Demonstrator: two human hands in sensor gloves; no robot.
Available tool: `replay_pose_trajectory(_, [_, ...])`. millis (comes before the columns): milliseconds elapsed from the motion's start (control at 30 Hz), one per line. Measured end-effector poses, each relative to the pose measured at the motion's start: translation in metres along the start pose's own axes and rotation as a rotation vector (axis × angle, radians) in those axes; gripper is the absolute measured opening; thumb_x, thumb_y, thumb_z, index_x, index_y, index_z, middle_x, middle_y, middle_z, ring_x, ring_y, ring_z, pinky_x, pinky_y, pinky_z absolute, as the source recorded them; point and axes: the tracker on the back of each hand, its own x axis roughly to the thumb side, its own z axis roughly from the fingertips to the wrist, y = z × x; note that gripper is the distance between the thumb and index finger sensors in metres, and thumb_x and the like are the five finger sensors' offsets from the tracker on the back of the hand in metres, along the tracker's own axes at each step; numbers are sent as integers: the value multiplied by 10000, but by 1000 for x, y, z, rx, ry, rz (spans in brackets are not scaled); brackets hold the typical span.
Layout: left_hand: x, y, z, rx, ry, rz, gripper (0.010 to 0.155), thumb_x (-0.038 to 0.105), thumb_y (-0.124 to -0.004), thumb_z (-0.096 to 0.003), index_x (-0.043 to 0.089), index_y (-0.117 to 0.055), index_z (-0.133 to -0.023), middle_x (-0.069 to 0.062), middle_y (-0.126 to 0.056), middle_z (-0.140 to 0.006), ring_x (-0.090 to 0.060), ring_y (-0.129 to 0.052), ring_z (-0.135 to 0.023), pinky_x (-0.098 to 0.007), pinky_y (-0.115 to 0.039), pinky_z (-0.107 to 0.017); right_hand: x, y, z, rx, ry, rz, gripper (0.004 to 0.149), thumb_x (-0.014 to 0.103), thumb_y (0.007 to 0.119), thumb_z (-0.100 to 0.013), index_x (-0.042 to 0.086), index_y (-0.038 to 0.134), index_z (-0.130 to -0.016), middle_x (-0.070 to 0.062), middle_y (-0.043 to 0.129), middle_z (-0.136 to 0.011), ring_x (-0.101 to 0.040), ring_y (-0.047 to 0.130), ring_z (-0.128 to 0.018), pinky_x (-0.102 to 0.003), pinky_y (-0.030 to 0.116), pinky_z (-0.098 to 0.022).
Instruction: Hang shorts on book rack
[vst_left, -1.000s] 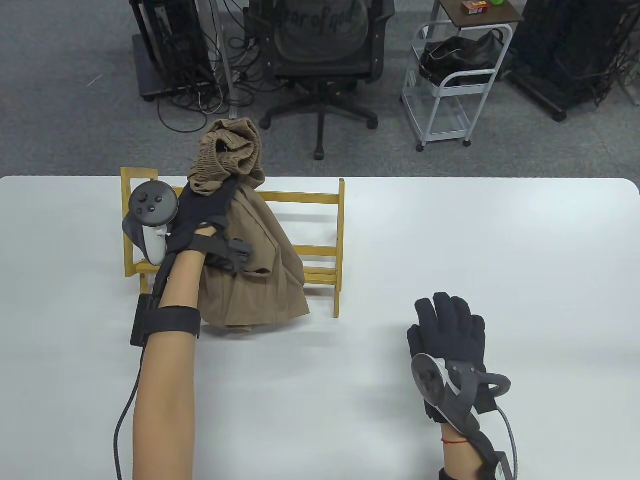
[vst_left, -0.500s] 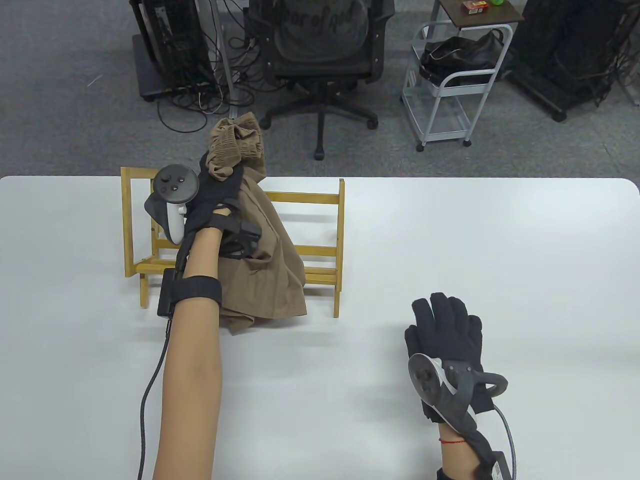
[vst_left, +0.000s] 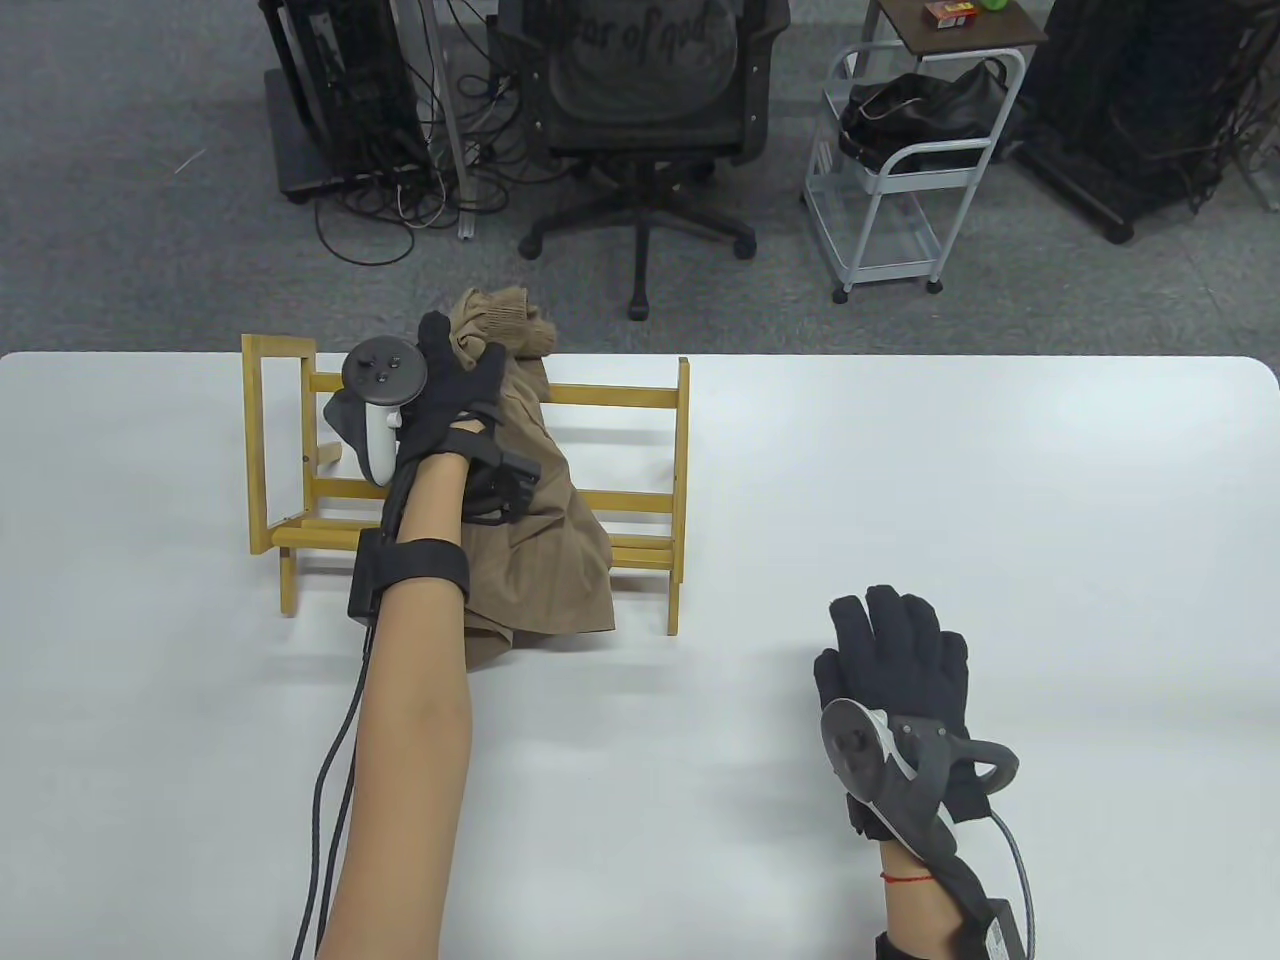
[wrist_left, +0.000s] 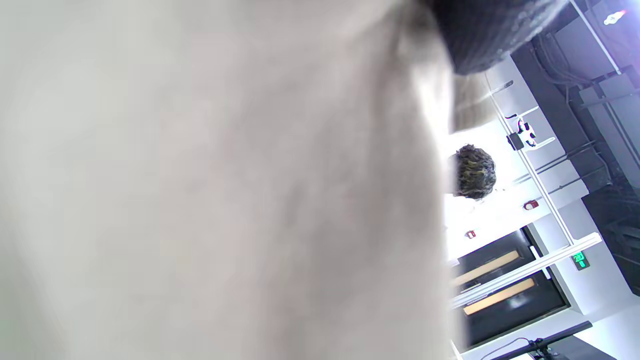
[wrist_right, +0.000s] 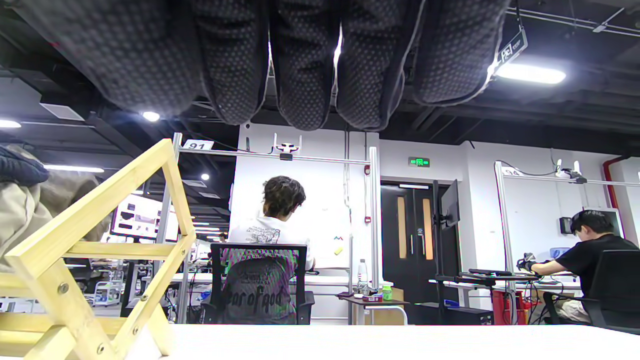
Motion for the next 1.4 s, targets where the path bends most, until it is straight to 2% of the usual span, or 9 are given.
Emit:
replay_pose_trajectory(233, [-2, 16, 2, 26, -56, 9, 773, 569, -724, -525, 316, -297, -1118, -61, -296, -1184, -386, -430, -1093, -573, -446, -759, -2, 1, -2, 14, 4, -4, 534, 558, 764, -425, 393, 717, -931, 42, 714, -1088, -281, 754, -1012, -525, 663, -739])
replay_pose_trajectory(533, [1, 47, 29, 79, -203, 102, 719, 530, -728, -523, 287, -388, -1108, -79, -389, -1166, -418, -476, -1061, -596, -464, -727, -1, 3, -3, 29, -7, -15, 546, 560, 762, -426, 393, 703, -942, 44, 711, -1090, -280, 748, -1016, -528, 660, -741])
replay_pose_trajectory(733, [2, 58, 58, 53, -304, 174, 700, 526, -724, -524, 285, -417, -1105, -69, -429, -1165, -422, -494, -1058, -603, -465, -725, 0, 3, -3, 32, -13, -24, 546, 561, 761, -426, 395, 701, -943, 46, 711, -1091, -277, 749, -1017, -526, 659, -742])
replay_pose_trajectory(900, [8, 58, 88, 21, -397, 197, 680, 524, -720, -523, 282, -455, -1100, -62, -474, -1160, -422, -520, -1056, -609, -476, -721, 0, 3, -3, 34, -15, -32, 545, 559, 761, -428, 397, 700, -944, 45, 711, -1091, -275, 748, -1017, -523, 658, -744])
replay_pose_trajectory(1133, [18, 56, 129, -42, -512, 99, 669, 529, -707, -524, 286, -468, -1100, -62, -505, -1157, -426, -554, -1048, -611, -492, -716, -2, 3, -2, 34, -10, -45, 559, 559, 757, -429, 393, 681, -957, 44, 702, -1096, -276, 744, -1019, -521, 654, -746])
replay_pose_trajectory(1400, [17, 58, 167, -20, -596, -5, 649, 524, -708, -520, 281, -518, -1090, -43, -552, -1153, -406, -570, -1069, -634, -495, -709, -5, -1, -1, 15, -5, -59, 560, 558, 757, -432, 389, 680, -961, 37, 699, -1098, -284, 734, -1024, -523, 648, -747])
